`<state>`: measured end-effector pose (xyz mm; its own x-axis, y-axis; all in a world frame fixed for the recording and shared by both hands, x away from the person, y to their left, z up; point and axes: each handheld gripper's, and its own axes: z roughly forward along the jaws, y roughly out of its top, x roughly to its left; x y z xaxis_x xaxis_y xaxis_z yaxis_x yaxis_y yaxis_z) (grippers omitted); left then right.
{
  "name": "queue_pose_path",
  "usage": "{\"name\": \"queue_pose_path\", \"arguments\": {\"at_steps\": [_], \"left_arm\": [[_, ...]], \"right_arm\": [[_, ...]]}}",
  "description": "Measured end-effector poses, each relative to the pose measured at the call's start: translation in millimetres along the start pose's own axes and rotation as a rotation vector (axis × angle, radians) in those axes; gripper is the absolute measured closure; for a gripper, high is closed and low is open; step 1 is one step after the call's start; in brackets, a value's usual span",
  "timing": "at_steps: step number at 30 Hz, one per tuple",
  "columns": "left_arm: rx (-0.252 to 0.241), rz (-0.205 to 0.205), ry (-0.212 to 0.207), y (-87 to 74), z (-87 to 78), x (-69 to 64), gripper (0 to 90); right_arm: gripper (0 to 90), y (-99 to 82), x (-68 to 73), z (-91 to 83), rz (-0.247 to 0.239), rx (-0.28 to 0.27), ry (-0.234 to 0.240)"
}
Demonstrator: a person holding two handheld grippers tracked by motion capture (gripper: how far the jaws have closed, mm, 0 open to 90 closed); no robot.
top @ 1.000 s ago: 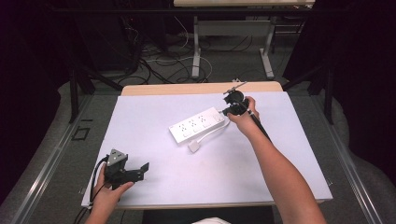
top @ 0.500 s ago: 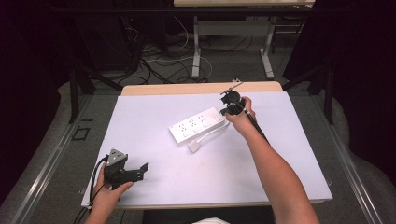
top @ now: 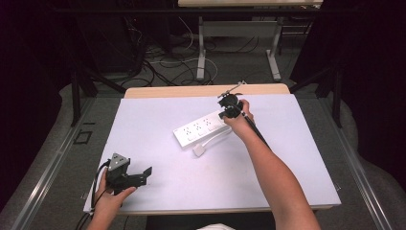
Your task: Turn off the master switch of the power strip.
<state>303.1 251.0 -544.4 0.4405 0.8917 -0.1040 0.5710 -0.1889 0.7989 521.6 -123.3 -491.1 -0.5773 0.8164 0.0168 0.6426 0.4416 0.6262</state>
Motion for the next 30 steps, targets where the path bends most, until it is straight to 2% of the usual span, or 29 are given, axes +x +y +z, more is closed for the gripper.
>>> {"name": "queue_pose_path", "arguments": {"at_steps": [2, 3, 4, 6, 13, 15, 16, 18, 19, 21, 22, 24, 26, 30], "left_arm": [[-0.001, 0.0, 0.001, 0.0, -0.4, 0.2, 5.8], [-0.002, 0.0, 0.001, -0.1, -0.5, 0.3, 5.8], [-0.001, 0.001, 0.002, -0.1, -0.6, 0.4, 5.8], [-0.001, 0.003, 0.003, -0.2, -0.8, 0.4, 5.8], [-0.005, 0.005, 0.004, -0.7, -1.3, 0.3, 5.8], [-0.004, 0.008, 0.006, -0.7, -1.5, 0.9, 5.8], [-0.002, -0.001, 0.003, -0.8, -1.7, 0.7, 5.8], [-0.002, 0.0, 0.003, -0.8, -1.7, 0.7, 5.9], [-0.003, 0.004, 0.003, -0.8, -1.5, 0.9, 5.9], [-0.003, 0.006, 0.003, -0.8, -1.4, 0.9, 5.8], [-0.003, 0.007, 0.002, -0.8, -1.4, 1.0, 5.9], [-0.004, 0.007, 0.002, -0.8, -1.4, 1.0, 5.9], [-0.005, 0.006, 0.004, -0.8, -1.4, 1.0, 5.9], [-0.004, -0.003, 0.003, -1.2, -1.4, 0.9, 5.9]], "right_arm": [[90.0, 0.6, 1.7, 3.0, 0.006, 0.011, -0.002], [90.0, 0.2, 1.1, 5.4, 0.005, -0.005, 0.006], [90.0, 0.6, 1.6, 6.0, 0.012, 0.016, -0.005], [90.0, 0.4, 1.1, 10.0, 0.031, 0.026, -0.012], [90.0, -2.6, -3.1, 19.2, 0.034, 0.038, -0.018], [90.0, -2.6, -3.5, 19.0, 0.028, 0.052, -0.026], [90.0, -2.1, -2.9, 20.2, 0.034, 0.08, -0.031], [90.0, -2.6, -2.9, 21.5, 0.035, 0.072, -0.033], [90.0, -3.7, -3.5, 24.7, 0.036, 0.046, -0.03], [90.0, -3.9, -4.4, 25.1, 0.035, 0.048, -0.031], [90.0, -3.7, -5.2, 25.6, 0.054, 0.062, -0.044], [90.0, -4.5, -7.2, 26.3, 0.06, 0.067, -0.051], [90.0, -5.4, -9.5, 27.5, 0.053, 0.066, -0.055], [90.0, -5.9, -11.2, 27.4, 0.072, 0.062, -0.053]]}}
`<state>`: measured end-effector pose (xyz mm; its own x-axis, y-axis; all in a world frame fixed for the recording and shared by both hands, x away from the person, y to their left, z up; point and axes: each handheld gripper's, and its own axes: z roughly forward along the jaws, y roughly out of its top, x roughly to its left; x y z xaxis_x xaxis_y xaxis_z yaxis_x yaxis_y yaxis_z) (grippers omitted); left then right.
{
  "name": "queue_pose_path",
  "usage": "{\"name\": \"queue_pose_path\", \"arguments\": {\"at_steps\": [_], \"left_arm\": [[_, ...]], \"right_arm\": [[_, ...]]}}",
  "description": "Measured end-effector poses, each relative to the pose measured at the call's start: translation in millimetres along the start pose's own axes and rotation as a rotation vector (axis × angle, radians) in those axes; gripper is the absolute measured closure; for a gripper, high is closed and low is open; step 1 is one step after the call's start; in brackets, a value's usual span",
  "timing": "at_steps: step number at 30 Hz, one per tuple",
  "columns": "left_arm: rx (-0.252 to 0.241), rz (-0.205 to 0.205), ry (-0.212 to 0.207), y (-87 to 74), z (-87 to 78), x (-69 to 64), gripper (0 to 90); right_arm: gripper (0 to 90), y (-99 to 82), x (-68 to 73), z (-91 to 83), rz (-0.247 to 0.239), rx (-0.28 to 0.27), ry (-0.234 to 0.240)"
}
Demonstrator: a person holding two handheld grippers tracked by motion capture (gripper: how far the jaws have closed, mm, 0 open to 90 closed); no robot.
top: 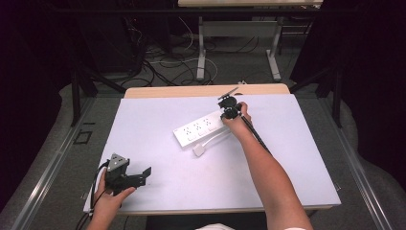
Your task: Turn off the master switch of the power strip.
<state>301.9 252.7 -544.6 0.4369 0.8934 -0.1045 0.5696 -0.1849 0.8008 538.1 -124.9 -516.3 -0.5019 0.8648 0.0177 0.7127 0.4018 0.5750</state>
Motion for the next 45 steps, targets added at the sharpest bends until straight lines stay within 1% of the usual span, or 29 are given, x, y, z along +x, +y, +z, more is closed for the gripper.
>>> {"name": "queue_pose_path", "arguments": {"at_steps": [3, 4, 5, 6, 7, 9, 11, 13, 14, 15, 19, 20, 21, 22, 23, 24, 26, 27, 29, 31, 32, 33, 34, 37, 38, 39, 42, 44, 45], "left_arm": [[0.001, 0.004, 0.0, -0.1, 0.2, 0.0, 5.9], [0.001, 0.003, 0.0, -0.1, 0.3, -0.1, 5.9], [-0.002, 0.005, 0.0, -0.2, 0.5, -0.3, 5.9], [-0.002, 0.005, 0.0, -0.2, 0.5, -0.5, 5.9], [0.001, 0.003, 0.0, -0.3, 0.5, -0.9, 5.9], [0.002, 0.003, 0.001, -0.3, 0.4, -0.9, 5.9], [0.003, 0.004, 0.0, -0.3, 0.1, -0.9, 5.9], [0.004, 0.005, 0.0, -0.4, 0.1, -1.0, 5.9], [0.003, 0.004, 0.001, -0.5, 0.4, -1.2, 5.9], [0.004, 0.008, 0.001, -0.3, 0.2, -1.4, 5.9], [0.005, 0.005, 0.0, -0.4, -0.1, -1.4, 5.9], [0.006, 0.0, 0.002, -0.5, 0.7, -0.9, 5.9], [0.006, 0.0, 0.002, -0.5, 0.7, -0.9, 5.9], [0.004, 0.001, 0.003, -0.2, 1.0, -0.8, 6.0], [0.004, 0.008, 0.003, 0.1, 0.9, -0.5, 6.0], [0.005, 0.009, 0.003, 0.2, 1.1, -0.6, 5.9], [0.007, 0.007, 0.001, 0.2, 2.0, -0.8, 5.9], [0.006, 0.007, 0.004, 0.1, 2.7, -0.7, 5.9], [0.006, 0.007, 0.005, 0.2, 2.8, -0.5, 6.0], [0.009, 0.005, 0.004, 0.1, 2.0, -0.3, 6.0], [0.008, -0.001, 0.003, -0.1, 2.2, -0.3, 6.0], [0.009, -0.003, 0.001, -0.3, 2.4, 0.0, 6.0], [0.007, -0.004, 0.002, -0.7, 3.1, 0.0, 6.0], [0.011, -0.004, 0.003, -1.1, 2.9, 0.1, 6.0], [0.013, -0.004, 0.002, -1.0, 2.6, 0.1, 6.0], [0.013, -0.004, 0.003, -1.0, 2.4, 0.1, 6.0], [0.011, -0.006, 0.004, -0.9, 2.1, 0.2, 5.9], [0.012, -0.007, 0.005, -0.7, 2.2, 0.2, 6.0], [0.009, -0.007, 0.006, -0.9, 2.6, 0.0, 6.0]], "right_arm": [[90.0, 0.1, 0.3, 0.3, 0.007, 0.001, -0.002], [90.0, -0.3, 0.7, 1.3, -0.005, -0.017, -0.001], [90.0, -0.1, 1.3, 1.3, -0.003, -0.01, 0.003], [90.0, -0.6, 0.7, 2.0, -0.015, -0.015, -0.006], [90.0, -0.7, 1.7, 2.3, -0.001, -0.017, -0.002], [90.0, -1.8, 2.3, 2.4, -0.01, -0.004, -0.019], [90.0, -3.8, 3.8, 4.1, -0.003, -0.03, -0.018], [90.0, -4.5, 3.8, 4.6, -0.006, -0.026, -0.026], [90.0, -4.2, 3.7, 3.5, -0.003, -0.013, -0.016], [90.0, -4.0, 3.9, 4.0, 0.001, -0.021, -0.007], [90.0, -3.6, 3.3, 3.4, -0.002, -0.011, -0.003], [89.9, -2.4, 0.7, -0.1, 0.013, 0.001, -0.008], [89.9, -2.4, 0.7, -0.1, 0.013, 0.001, -0.008], [85.7, -1.4, -0.1, -2.0, 0.0, 0.011, -0.018], [84.8, -1.2, 1.0, -3.3, 0.02, 0.007, -0.013], [84.3, -1.1, -0.4, -4.5, 0.012, -0.005, -0.012], [83.5, -0.7, -1.5, -7.0, 0.023, -0.014, -0.018], [82.5, -0.6, -2.2, -8.3, 0.03, -0.016, -0.003], [81.4, -1.1, -3.4, -9.6, 0.026, -0.019, -0.01], [81.1, -0.7, -3.4, -11.5, 0.03, -0.01, 0.002], [80.7, -1.0, -4.2, -12.7, 0.021, -0.007, -0.012], [80.4, -0.8, -3.4, -13.8, 0.032, -0.006, -0.005], [79.1, -1.2, -4.5, -15.8, 0.01, -0.006, -0.011], [78.1, -1.2, -3.8, -18.1, 0.016, -0.009, -0.002], [77.2, -2.0, -4.1, -17.2, 0.018, -0.035, 0.012], [74.6, -1.4, -3.7, -20.6, 0.023, 0.005, 0.003], [72.5, -2.1, -4.5, -20.6, 0.013, -0.014, 0.002], [70.0, -1.7, -4.9, -22.9, 0.011, -0.005, 0.004], [66.4, -2.1, -4.8, -23.4, 0.021, -0.016, 0.014]]}}
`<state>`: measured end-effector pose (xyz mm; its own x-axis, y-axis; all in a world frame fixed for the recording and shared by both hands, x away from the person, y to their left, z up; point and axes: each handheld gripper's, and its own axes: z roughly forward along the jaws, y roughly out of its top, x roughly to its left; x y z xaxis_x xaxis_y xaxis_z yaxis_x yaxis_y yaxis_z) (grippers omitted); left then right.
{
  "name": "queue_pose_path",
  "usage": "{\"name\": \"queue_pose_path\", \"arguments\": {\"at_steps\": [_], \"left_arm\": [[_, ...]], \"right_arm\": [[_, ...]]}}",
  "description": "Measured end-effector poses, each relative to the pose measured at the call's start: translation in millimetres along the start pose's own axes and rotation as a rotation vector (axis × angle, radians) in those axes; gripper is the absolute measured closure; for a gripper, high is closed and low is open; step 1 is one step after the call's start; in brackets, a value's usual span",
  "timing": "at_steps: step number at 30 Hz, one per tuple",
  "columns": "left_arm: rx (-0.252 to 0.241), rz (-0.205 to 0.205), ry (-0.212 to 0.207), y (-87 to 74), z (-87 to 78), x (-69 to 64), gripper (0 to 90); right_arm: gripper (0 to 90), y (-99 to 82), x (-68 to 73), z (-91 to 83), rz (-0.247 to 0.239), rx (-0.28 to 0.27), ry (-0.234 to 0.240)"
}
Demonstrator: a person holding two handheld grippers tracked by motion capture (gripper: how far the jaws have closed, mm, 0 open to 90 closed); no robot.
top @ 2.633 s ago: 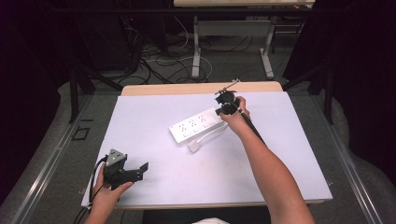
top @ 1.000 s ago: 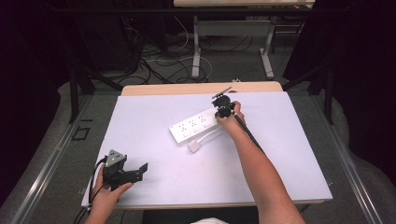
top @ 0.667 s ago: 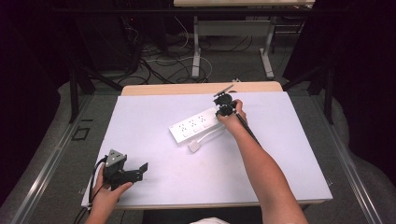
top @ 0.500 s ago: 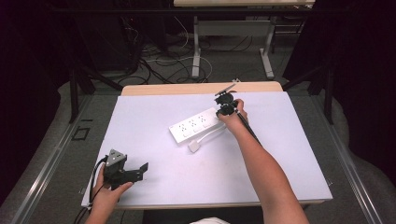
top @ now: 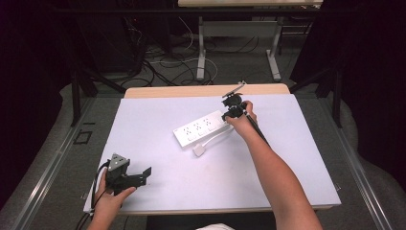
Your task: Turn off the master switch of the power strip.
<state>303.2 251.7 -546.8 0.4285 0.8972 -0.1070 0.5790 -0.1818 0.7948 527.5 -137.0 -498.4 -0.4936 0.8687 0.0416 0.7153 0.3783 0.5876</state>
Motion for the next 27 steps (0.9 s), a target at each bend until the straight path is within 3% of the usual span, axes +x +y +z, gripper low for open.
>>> {"name": "queue_pose_path", "arguments": {"at_steps": [12, 13, 16, 18, 19, 27], "left_arm": [[-0.001, 0.001, 0.006, -1.2, -1.5, -0.1, 6.0], [0.0, 0.002, 0.006, -1.2, -1.5, -0.1, 6.0], [0.002, 0.004, 0.004, -1.3, -2.0, -0.2, 6.0], [0.003, 0.006, 0.004, -1.8, -2.4, -0.3, 6.0], [0.001, 0.007, 0.005, -1.7, -2.8, -0.2, 6.0], [0.003, 0.014, 0.003, -1.0, -3.0, -0.4, 6.0]], "right_arm": [[54.5, -2.2, 2.0, -4.7, -0.016, 0.031, -0.004], [53.8, -2.7, 0.8, -4.7, -0.042, 0.016, 0.001], [49.3, -3.7, 3.0, -4.7, -0.033, 0.024, 0.022], [46.5, -4.2, 2.9, -5.0, -0.028, 0.031, 0.02], [43.5, -5.0, 3.0, -7.4, -0.047, 0.056, -0.007], [35.7, -9.2, 3.0, -13.4, -0.074, 0.029, 0.002]]}}
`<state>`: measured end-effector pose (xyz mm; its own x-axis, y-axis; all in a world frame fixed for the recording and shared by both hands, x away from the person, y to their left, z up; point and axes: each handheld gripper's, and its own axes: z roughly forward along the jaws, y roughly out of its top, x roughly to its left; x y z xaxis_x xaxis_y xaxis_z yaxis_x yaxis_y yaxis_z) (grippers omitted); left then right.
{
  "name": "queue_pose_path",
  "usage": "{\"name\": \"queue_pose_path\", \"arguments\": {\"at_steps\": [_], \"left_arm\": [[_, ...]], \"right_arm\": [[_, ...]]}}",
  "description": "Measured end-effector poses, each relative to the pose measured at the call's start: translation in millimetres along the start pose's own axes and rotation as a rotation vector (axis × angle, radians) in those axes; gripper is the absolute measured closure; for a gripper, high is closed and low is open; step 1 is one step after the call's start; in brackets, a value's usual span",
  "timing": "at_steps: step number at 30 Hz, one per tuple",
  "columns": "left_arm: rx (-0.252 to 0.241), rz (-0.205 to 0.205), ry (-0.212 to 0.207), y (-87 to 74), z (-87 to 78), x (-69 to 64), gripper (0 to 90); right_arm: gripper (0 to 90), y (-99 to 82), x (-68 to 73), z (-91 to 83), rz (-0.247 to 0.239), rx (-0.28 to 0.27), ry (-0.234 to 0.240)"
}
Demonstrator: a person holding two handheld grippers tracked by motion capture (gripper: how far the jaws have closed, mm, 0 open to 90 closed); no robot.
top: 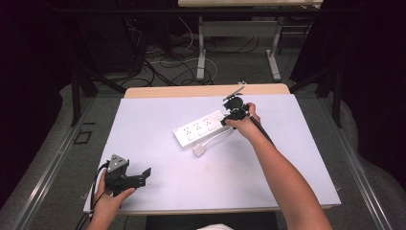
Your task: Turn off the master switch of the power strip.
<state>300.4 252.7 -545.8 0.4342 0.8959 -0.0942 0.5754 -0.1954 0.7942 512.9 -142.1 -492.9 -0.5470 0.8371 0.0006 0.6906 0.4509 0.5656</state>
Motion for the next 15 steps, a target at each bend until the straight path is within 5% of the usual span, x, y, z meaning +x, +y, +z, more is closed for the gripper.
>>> {"name": "queue_pose_path", "arguments": {"at_steps": [7, 15], "left_arm": [[-0.001, 0.002, 0.001, 0.6, 1.4, -1.1, 6.0], [0.0, 0.002, 0.0, 0.7, 1.6, -1.3, 6.0]], "right_arm": [[34.0, -7.2, -4.2, -5.6, 0.033, -0.004, 0.019], [15.3, -15.3, -12.6, -16.3, 0.063, 0.009, 0.012]]}}
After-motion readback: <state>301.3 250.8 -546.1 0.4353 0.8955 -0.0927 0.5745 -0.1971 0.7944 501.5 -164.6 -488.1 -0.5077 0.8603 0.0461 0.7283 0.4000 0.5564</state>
